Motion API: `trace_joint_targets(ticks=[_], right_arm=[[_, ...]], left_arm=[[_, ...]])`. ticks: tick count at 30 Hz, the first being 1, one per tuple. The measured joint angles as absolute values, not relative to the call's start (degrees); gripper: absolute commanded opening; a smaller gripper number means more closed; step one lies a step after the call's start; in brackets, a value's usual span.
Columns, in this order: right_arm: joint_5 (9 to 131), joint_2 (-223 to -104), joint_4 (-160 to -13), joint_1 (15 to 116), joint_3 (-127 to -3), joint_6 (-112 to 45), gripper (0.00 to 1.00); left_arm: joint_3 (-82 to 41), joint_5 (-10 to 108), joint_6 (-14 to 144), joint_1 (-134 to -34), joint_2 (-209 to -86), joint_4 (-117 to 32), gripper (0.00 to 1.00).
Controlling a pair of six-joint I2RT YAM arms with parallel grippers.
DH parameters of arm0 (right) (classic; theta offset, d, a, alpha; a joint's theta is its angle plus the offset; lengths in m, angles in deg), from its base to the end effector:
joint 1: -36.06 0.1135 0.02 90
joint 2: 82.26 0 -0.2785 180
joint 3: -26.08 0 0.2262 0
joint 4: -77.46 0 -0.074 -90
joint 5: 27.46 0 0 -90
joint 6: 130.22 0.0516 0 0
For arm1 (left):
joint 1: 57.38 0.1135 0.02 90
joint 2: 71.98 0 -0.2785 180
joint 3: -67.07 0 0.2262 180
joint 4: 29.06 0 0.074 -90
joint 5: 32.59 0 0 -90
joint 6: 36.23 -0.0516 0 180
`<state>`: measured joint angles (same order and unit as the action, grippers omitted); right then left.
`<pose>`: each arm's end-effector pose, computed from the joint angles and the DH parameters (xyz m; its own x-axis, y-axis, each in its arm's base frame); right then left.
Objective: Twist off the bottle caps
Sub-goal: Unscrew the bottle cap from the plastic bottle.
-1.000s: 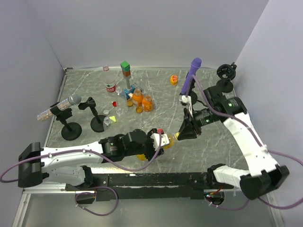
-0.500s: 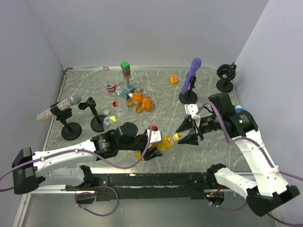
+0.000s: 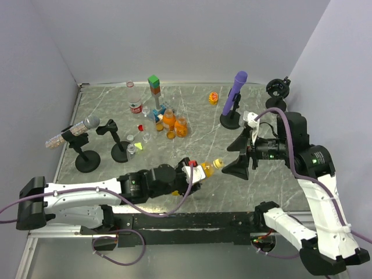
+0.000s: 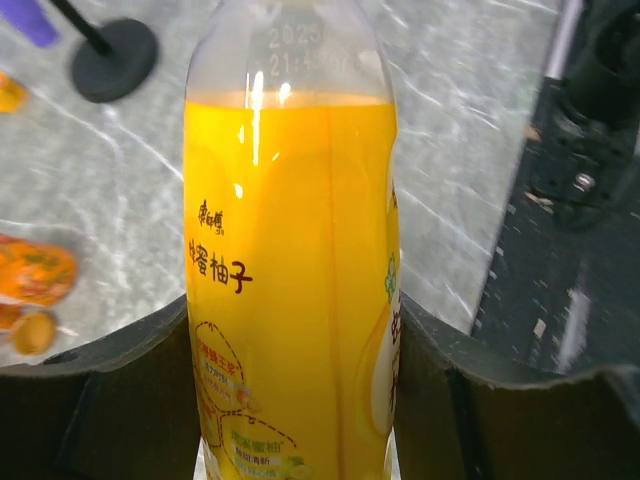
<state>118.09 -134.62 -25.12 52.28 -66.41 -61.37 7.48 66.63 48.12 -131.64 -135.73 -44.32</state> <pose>0.0889 0.0702 0.4173 -0.2582 -0.2877 -0.9222 -0.9448 0.2746 0.1789 0.0731 -0.2290 0.3053 -0.0003 0.3591 -0.9333 0.9135 0.3797 0.1459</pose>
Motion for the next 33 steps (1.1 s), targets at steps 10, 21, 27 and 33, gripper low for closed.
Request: trace_joint_targets(ticks=[10,21,27,33], right_arm=[[114.4,-142.6,-18.6,51.8,-64.2,-55.3,0.8],[114.4,-145.7,-17.1,51.8,-64.1,-54.1,0.66],[114.7,-146.8,-17.2,51.8,-64.2,-53.6,0.63],[115.5,-147.4,-17.3,51.7,-64.4,-53.1,0.63]], left_arm=[[7.4,85.2,46.3,-137.1,-143.6,-37.2,0.02],[7.4,88.5,45.6,-137.6,-145.0,-34.9,0.02],[7.4,88.6,45.5,-137.6,-145.0,-34.4,0.02],[7.4,88.6,45.5,-137.6,-145.0,-34.4,0.02]])
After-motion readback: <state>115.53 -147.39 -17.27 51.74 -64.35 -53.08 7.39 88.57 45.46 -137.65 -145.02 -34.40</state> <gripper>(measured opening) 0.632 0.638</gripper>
